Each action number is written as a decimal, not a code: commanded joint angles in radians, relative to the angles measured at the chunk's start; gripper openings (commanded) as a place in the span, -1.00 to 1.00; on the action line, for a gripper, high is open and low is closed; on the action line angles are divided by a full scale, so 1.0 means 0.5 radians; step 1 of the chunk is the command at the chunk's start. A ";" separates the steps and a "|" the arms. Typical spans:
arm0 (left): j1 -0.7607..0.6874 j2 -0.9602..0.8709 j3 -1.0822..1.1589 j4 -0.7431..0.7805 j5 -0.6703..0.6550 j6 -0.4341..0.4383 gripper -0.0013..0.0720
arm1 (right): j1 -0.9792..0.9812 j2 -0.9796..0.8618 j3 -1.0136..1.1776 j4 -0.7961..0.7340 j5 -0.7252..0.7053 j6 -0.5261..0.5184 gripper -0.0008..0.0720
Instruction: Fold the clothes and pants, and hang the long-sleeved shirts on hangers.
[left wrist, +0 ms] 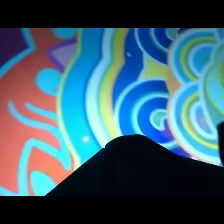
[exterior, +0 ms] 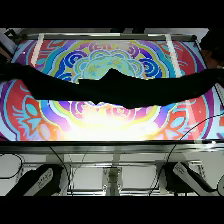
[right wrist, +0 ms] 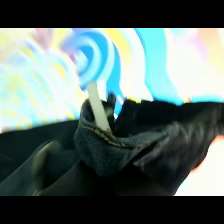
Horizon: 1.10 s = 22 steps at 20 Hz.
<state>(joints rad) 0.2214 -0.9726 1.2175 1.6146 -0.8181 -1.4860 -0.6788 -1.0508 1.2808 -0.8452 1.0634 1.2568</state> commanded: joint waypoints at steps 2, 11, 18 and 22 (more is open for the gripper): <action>0.450 0.093 0.046 -0.190 -0.182 0.369 -0.90 | -0.002 -0.174 0.402 0.024 0.056 0.198 -0.87; 0.499 0.094 -0.143 -0.196 -0.542 1.100 -0.89 | -0.001 -0.156 0.240 -1.093 0.613 0.439 -0.87; 0.420 0.138 -0.878 -0.196 -0.793 1.652 -0.85 | -0.002 -0.155 -0.293 -1.437 0.634 0.393 -0.87; 0.377 0.156 -0.910 -0.203 -0.887 1.750 -0.55 | -0.002 -0.156 -0.397 -1.683 0.639 0.391 -0.87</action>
<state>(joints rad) 0.4236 -0.9020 0.7986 1.5249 -1.2114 -0.6746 -0.6796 -1.1286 1.1286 -1.5711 1.3705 1.4536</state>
